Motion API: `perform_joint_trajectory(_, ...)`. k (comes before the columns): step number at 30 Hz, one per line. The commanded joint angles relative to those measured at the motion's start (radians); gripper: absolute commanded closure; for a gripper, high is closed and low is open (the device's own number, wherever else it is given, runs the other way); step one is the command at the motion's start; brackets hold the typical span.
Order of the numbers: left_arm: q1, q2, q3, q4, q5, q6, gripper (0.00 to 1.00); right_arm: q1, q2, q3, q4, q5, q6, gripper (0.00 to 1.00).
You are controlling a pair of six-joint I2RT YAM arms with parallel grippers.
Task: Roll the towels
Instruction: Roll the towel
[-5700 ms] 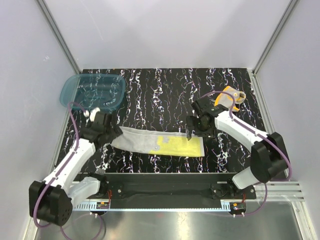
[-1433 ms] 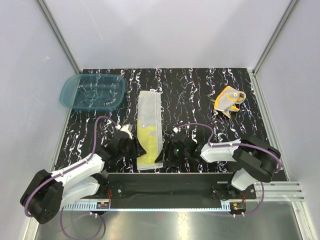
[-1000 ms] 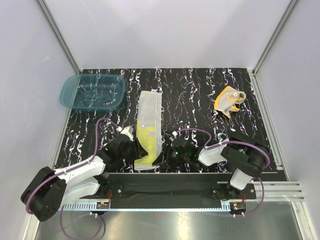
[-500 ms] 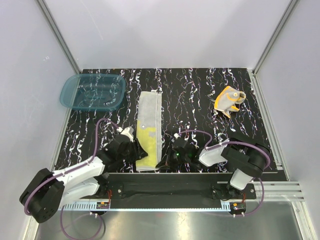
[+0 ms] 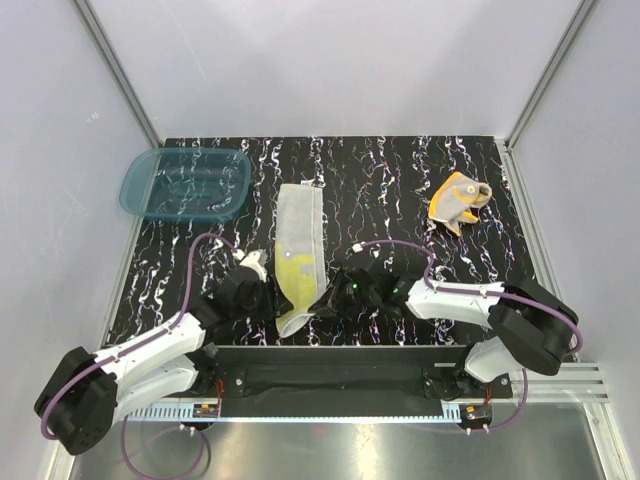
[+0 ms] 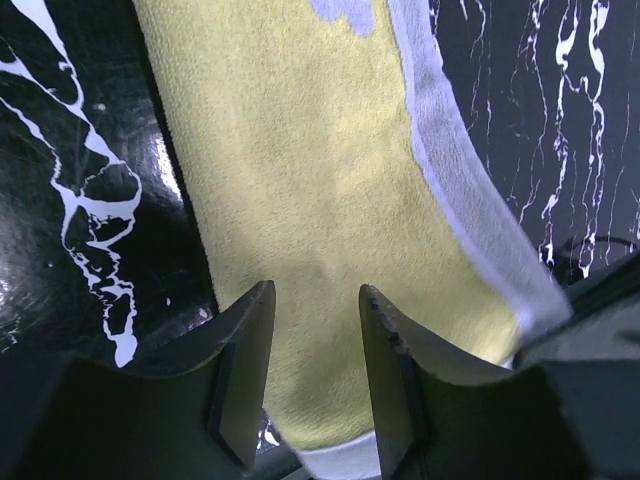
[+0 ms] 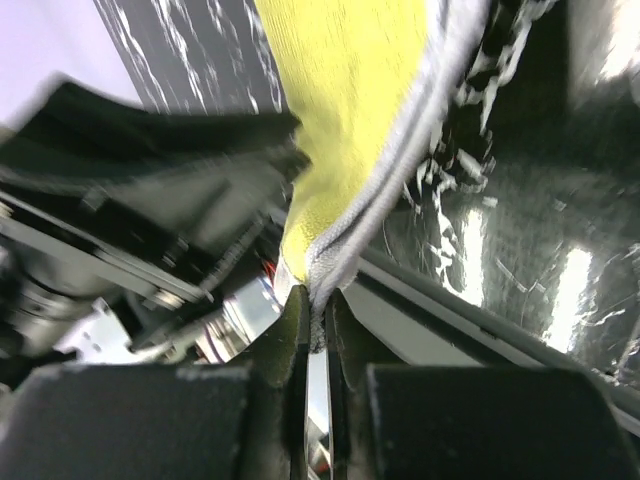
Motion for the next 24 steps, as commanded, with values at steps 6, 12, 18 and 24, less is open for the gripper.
perform_joint_trajectory(6,-0.005,-0.021,-0.009,0.070,0.028,0.007,0.55,-0.084,0.128,0.106,-0.056,-0.049,0.013,1.00)
perform_joint_trajectory(12,-0.005,-0.116,0.129,-0.111,-0.097,0.067,0.55,-0.124,0.212,0.198,-0.156,-0.043,-0.022,1.00)
perform_joint_trajectory(18,-0.005,-0.141,0.253,-0.194,-0.099,0.130,0.54,-0.178,0.218,0.242,-0.197,-0.029,-0.037,1.00)
perform_joint_trajectory(24,-0.005,-0.142,0.206,-0.102,0.017,0.151,0.54,-0.207,0.231,0.263,-0.224,-0.012,-0.030,1.00)
